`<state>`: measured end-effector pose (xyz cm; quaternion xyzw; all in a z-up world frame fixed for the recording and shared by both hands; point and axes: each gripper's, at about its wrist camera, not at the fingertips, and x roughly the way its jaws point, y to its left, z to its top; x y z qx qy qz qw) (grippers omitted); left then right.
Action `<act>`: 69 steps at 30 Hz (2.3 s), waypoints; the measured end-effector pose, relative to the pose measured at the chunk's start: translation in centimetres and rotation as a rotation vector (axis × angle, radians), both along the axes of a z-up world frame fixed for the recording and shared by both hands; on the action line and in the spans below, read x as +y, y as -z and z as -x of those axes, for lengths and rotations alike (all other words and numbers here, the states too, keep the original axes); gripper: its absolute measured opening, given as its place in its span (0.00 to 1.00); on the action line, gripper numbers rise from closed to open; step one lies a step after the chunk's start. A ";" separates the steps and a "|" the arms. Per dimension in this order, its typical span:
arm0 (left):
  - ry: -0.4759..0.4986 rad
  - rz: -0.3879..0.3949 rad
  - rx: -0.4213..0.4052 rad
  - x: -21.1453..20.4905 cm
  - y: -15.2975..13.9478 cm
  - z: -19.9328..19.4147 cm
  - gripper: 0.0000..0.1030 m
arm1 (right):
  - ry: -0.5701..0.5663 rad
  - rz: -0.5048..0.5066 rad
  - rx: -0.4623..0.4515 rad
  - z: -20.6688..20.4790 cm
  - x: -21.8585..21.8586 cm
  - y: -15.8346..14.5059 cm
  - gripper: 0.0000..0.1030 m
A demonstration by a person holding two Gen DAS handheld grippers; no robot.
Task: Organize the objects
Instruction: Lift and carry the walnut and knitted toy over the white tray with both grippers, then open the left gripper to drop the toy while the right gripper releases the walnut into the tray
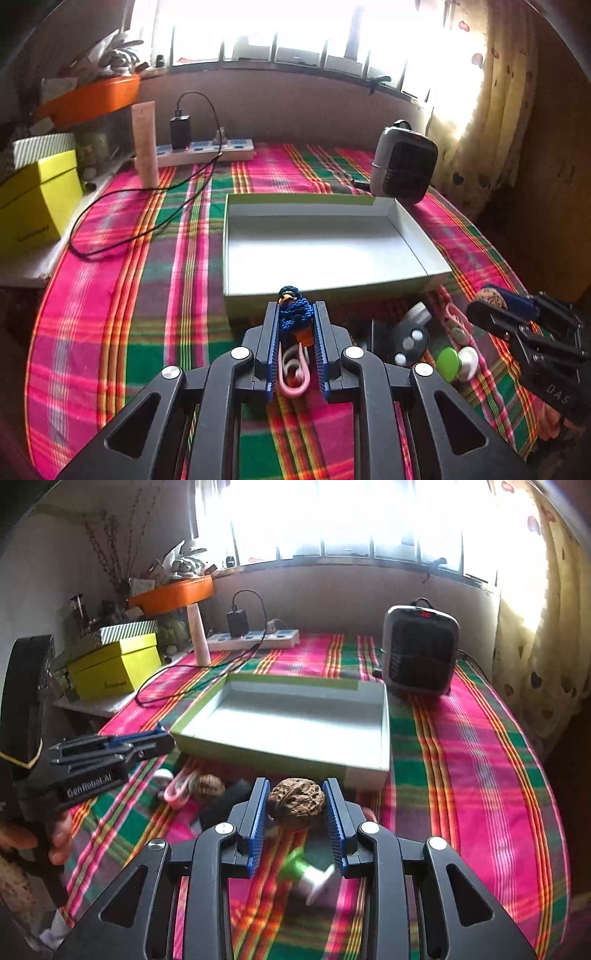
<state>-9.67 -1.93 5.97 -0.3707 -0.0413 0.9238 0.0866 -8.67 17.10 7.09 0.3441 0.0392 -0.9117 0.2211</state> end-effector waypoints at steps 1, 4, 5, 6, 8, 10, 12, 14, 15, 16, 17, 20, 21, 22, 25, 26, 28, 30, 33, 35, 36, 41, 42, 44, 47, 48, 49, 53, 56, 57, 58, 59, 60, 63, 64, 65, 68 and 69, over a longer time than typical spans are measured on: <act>0.000 -0.002 -0.002 0.0 0.0 0.3 0.15 | -0.001 -0.005 0.002 0.5 -0.2 0.0 0.30; 0.003 -0.009 -0.010 0.1 -0.2 1.8 0.15 | -0.005 -0.021 -0.009 2.6 -0.9 0.1 0.30; 0.005 -0.010 -0.011 0.1 -0.2 2.1 0.15 | -0.005 -0.025 -0.012 3.2 -1.2 0.1 0.30; 0.010 -0.008 -0.012 0.2 -0.2 2.7 0.15 | -0.009 -0.027 -0.013 3.6 -1.3 0.1 0.30; 0.000 -0.008 -0.018 0.2 -0.3 3.5 0.15 | -0.011 -0.034 -0.016 4.8 -1.6 0.1 0.30; 0.002 -0.007 -0.021 0.2 -0.3 4.6 0.15 | -0.012 -0.040 -0.023 6.0 -1.9 0.3 0.30; 0.005 0.000 -0.029 0.3 -0.4 5.6 0.15 | 0.002 -0.059 -0.031 7.3 -2.2 0.6 0.30; 0.009 0.011 -0.033 0.5 -0.2 6.5 0.15 | 0.000 -0.072 -0.043 8.6 -2.4 1.0 0.30; 0.008 0.017 -0.039 0.6 -0.1 7.2 0.16 | 0.003 -0.076 -0.050 9.1 -2.5 1.2 0.30; 0.012 0.015 -0.045 0.6 0.0 7.7 0.16 | 0.001 -0.083 -0.058 9.9 -2.6 1.4 0.30; 0.003 0.017 -0.052 0.7 0.1 8.4 0.16 | 0.005 -0.085 -0.064 10.4 -2.6 1.4 0.30; 0.016 0.019 -0.056 1.0 0.2 9.7 0.16 | 0.004 -0.100 -0.080 11.8 -3.0 1.7 0.30; 0.008 0.025 -0.066 1.1 0.4 10.3 0.16 | 0.003 -0.105 -0.084 12.2 -3.2 1.8 0.30; 0.014 0.024 -0.072 1.2 0.4 10.7 0.16 | -0.002 -0.113 -0.090 12.8 -3.4 2.0 0.30; 0.028 0.027 -0.102 1.6 1.0 12.4 0.16 | -0.005 -0.118 -0.118 14.2 -3.6 2.5 0.30; 0.027 0.034 -0.104 1.7 1.2 12.9 0.16 | -0.008 -0.123 -0.128 14.7 -3.7 2.6 0.30; 0.028 0.054 -0.115 2.0 1.5 13.8 0.16 | -0.008 -0.126 -0.146 15.5 -3.8 2.9 0.30; 0.030 0.054 -0.127 2.1 1.8 14.5 0.16 | -0.005 -0.129 -0.158 16.3 -3.9 3.1 0.30; 0.025 0.053 -0.140 2.2 2.2 15.3 0.16 | -0.007 -0.135 -0.171 17.0 -4.1 3.4 0.30; 0.024 0.058 -0.146 2.2 2.4 15.7 0.16 | -0.006 -0.145 -0.183 17.5 -4.3 3.7 0.30; 0.023 0.063 -0.150 2.2 2.6 16.0 0.16 | -0.006 -0.148 -0.185 17.7 -4.4 3.8 0.30; 0.018 0.073 -0.159 2.3 3.0 16.7 0.16 | -0.006 -0.159 -0.189 18.4 -4.6 4.0 0.30; 0.019 0.071 -0.164 2.3 3.2 16.8 0.16 | -0.007 -0.165 -0.189 18.4 -4.7 4.1 0.30; 0.013 0.071 -0.169 2.2 3.4 17.0 0.16 | -0.008 -0.178 -0.187 18.5 -4.9 4.2 0.30; 0.014 0.070 -0.179 2.3 3.7 17.2 0.16 | -0.001 -0.181 -0.194 18.8 -4.7 4.4 0.30; 0.014 0.074 -0.182 2.3 3.8 17.2 0.16 | 0.002 -0.183 -0.197 18.8 -4.7 4.5 0.30; 0.013 0.075 -0.185 2.3 3.9 17.3 0.16 | 0.001 -0.184 -0.203 18.9 -4.7 4.6 0.30; 0.016 0.076 -0.186 2.3 4.1 17.4 0.16 | 0.002 -0.190 -0.212 19.0 -4.7 4.9 0.30; 0.019 0.080 -0.188 2.3 4.2 17.5 0.16 | 0.008 -0.191 -0.220 19.1 -4.6 5.1 0.30; 0.019 0.077 -0.188 2.3 4.3 17.6 0.17 | 0.007 -0.190 -0.223 19.1 -4.6 5.1 0.30; 0.017 0.076 -0.190 2.3 4.2 17.6 0.18 | 0.004 -0.192 -0.225 19.1 -4.7 5.2 0.31; 0.017 0.074 -0.193 2.2 4.3 17.6 0.18 | 0.001 -0.194 -0.225 19.1 -4.8 5.2 0.30; 0.018 0.071 -0.194 2.2 4.3 17.7 0.18 | -0.001 -0.196 -0.225 19.1 -4.8 5.2 0.30; 0.016 0.080 -0.194 2.2 4.3 17.7 0.21 | -0.007 -0.201 -0.218 18.9 -5.0 5.1 0.31; 0.013 0.087 -0.194 2.2 4.3 17.7 0.22 | -0.011 -0.201 -0.219 18.9 -5.1 5.1 0.31; 0.011 0.088 -0.195 2.3 4.3 17.7 0.23 | -0.013 -0.200 -0.220 18.9 -5.1 5.1 0.31; 0.015 0.083 -0.198 2.3 4.3 17.6 0.26 | -0.004 -0.204 -0.215 18.9 -5.1 5.0 0.31; 0.015 0.086 -0.199 2.4 4.3 17.6 0.27 | 0.000 -0.200 -0.214 18.9 -5.0 4.9 0.31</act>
